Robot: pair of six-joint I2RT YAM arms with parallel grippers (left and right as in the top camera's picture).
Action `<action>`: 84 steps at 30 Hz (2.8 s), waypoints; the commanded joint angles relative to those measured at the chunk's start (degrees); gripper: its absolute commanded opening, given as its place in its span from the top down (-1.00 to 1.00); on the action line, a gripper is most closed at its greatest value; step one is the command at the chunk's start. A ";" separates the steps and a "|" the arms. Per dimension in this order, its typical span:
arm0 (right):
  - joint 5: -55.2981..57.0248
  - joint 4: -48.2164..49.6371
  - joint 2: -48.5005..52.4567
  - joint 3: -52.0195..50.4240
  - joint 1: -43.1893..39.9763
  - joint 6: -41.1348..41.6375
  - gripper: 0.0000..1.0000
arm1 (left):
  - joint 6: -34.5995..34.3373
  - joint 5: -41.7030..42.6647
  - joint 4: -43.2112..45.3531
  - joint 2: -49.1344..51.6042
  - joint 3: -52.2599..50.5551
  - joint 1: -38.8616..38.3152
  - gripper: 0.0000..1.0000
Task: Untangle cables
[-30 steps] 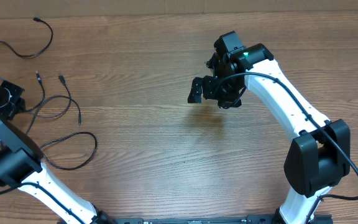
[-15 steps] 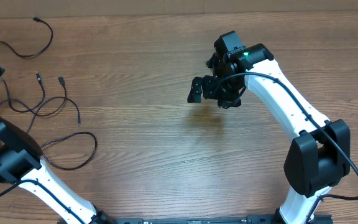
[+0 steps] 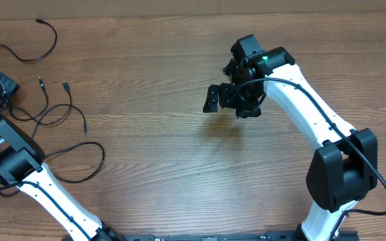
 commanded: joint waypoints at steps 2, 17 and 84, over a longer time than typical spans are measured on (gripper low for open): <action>0.57 0.90 -1.97 -0.31 0.33 -0.17 -1.00 | 2.01 2.14 3.43 -0.66 0.46 0.20 -0.11; 0.55 0.55 -1.97 -0.31 0.33 -0.20 -0.99 | 3.43 3.43 4.85 -0.63 -5.46 0.28 0.72; 0.55 0.42 -1.97 -0.31 0.39 0.02 -1.00 | -8.55 -3.43 -5.40 -4.39 -6.29 0.55 -0.21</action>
